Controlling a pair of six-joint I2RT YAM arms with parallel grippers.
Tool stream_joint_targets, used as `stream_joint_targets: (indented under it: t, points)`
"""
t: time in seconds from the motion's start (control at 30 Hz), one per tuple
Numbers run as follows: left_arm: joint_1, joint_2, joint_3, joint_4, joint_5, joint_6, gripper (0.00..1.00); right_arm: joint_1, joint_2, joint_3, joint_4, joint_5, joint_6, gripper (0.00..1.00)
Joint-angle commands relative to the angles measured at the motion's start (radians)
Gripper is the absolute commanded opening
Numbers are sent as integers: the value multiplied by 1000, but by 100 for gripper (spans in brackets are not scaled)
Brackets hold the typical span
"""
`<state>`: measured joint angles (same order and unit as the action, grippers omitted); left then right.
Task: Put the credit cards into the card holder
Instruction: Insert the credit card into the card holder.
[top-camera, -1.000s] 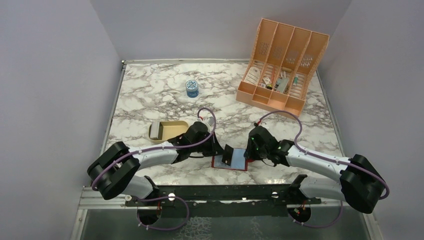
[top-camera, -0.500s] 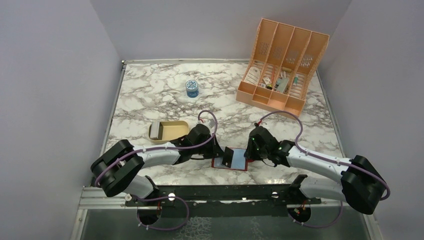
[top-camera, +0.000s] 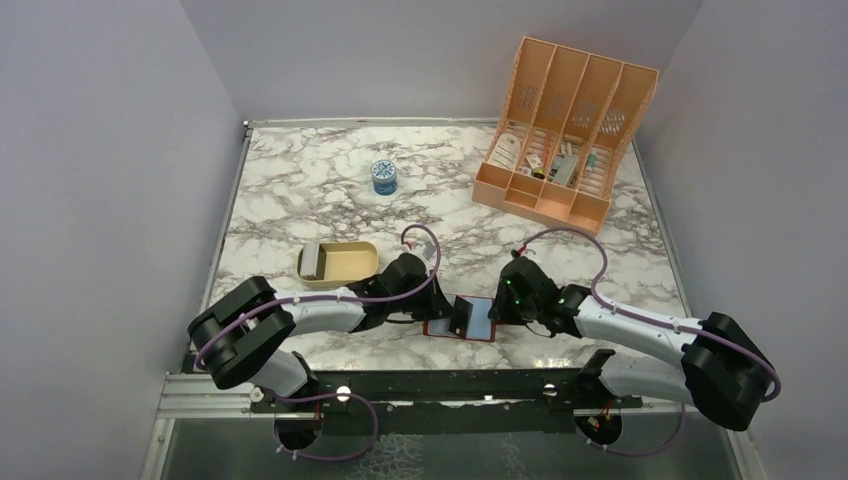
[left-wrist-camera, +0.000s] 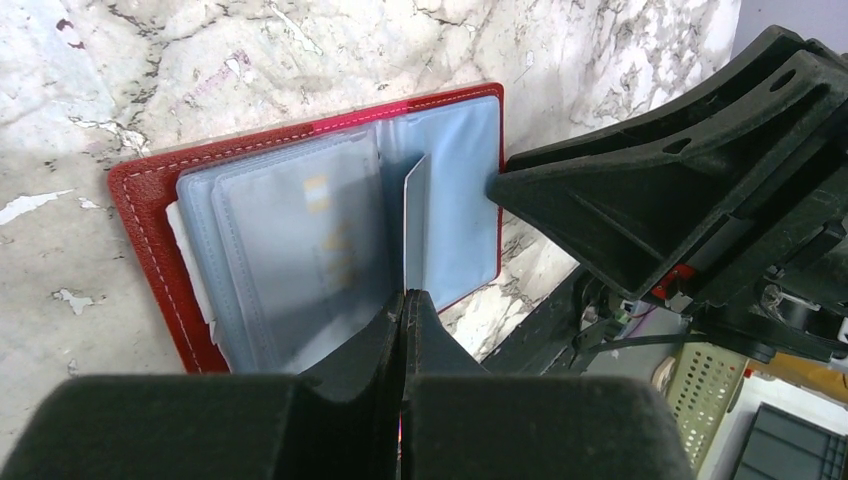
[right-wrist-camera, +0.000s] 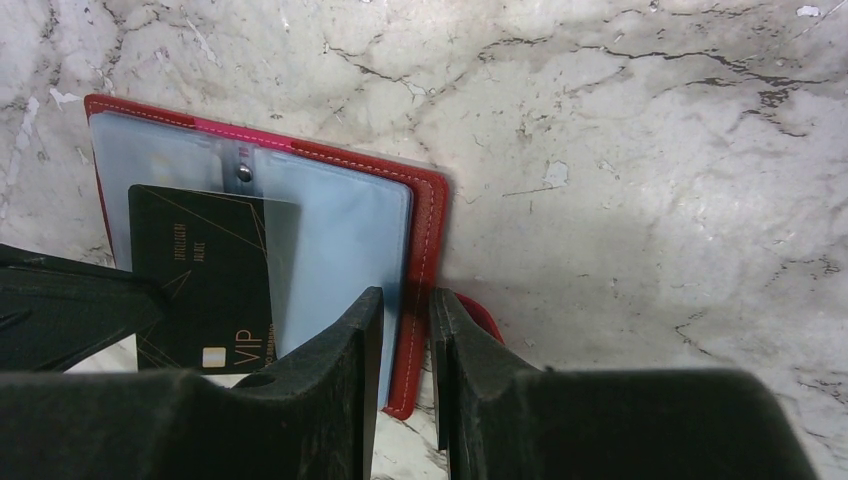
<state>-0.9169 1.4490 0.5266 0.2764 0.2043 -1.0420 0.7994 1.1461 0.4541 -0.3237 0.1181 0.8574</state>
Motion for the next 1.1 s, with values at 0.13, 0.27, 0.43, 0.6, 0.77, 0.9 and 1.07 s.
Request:
stream_joint_targets:
  t: [0.13,0.27,0.43,0.6,0.77,0.9,1.07]
  points:
    - [-16,3,-27,22,-134,-10,0,6,-28,-18,31,-22,27,24]
    - [-26,4,-32,25,-162,-19,0,6,-32,-23,34,-26,31,24]
    - [-45,27,-22,31,-165,-29,0,6,-29,-22,37,-32,34,24]
    - [-66,36,-17,37,-184,-43,0,6,-30,-17,35,-31,33,24]
    - [-88,47,-7,38,-196,-51,5,6,-35,-19,34,-33,38,24]
    - [-89,25,2,24,-211,-40,25,6,-48,-5,17,-31,34,24]
    - [-91,4,48,-70,-252,-12,35,6,-97,6,-21,-1,34,24]
